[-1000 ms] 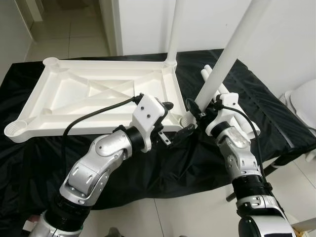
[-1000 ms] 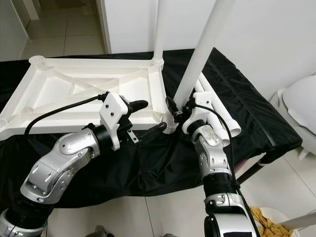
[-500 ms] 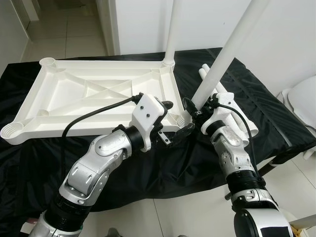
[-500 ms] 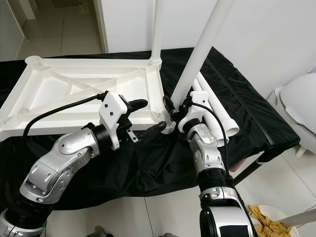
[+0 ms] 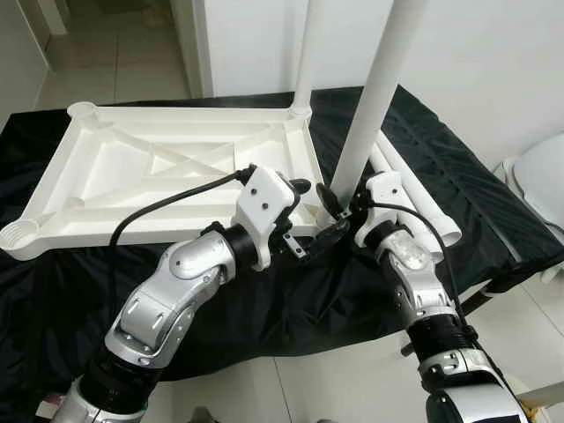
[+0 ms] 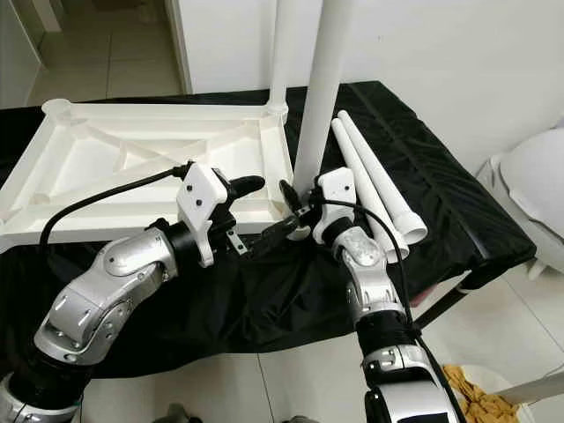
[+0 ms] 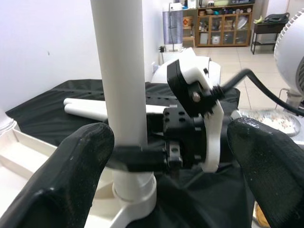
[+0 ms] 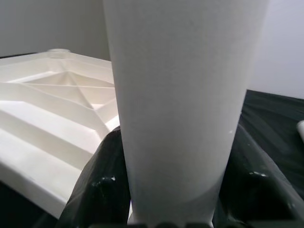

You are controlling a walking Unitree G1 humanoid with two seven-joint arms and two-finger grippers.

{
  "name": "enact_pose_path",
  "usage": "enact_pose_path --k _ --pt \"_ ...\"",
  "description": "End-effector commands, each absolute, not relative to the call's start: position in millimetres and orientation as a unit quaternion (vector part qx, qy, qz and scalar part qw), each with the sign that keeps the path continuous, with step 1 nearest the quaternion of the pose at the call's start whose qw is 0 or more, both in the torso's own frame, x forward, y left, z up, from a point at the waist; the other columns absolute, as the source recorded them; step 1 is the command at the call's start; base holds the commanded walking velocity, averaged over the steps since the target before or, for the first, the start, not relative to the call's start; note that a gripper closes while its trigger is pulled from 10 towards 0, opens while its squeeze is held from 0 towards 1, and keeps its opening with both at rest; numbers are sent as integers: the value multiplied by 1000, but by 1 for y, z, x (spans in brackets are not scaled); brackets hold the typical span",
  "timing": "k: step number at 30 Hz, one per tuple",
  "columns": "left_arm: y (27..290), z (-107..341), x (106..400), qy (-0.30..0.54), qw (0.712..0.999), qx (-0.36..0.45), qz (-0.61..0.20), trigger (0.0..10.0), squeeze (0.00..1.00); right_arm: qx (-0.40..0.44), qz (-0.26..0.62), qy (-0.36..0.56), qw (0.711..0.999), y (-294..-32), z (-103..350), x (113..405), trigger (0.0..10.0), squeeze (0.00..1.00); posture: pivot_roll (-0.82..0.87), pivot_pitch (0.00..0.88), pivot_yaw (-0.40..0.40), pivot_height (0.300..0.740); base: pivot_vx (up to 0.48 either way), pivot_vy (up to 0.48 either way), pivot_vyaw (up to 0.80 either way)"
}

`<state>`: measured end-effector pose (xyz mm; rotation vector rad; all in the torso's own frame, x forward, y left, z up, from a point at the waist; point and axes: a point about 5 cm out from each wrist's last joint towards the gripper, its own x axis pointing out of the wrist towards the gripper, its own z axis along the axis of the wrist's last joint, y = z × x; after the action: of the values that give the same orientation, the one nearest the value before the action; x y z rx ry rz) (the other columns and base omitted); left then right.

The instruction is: Building children table

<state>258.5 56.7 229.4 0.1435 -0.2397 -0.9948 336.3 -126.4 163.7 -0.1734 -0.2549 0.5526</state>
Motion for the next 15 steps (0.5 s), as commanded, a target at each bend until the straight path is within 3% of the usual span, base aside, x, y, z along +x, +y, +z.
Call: enact_pose_path --k 1,15 --pt "57 231 256 -117 861 74 -490 10000 0 -79 306 -62 947 -120 134 327 10000 0 -22 79 -11 740 0 0 0" --pt "57 234 254 -120 859 79 -492 10000 0 -18 212 4 977 -138 126 348 10000 0 -16 76 -7 740 0 0 0"
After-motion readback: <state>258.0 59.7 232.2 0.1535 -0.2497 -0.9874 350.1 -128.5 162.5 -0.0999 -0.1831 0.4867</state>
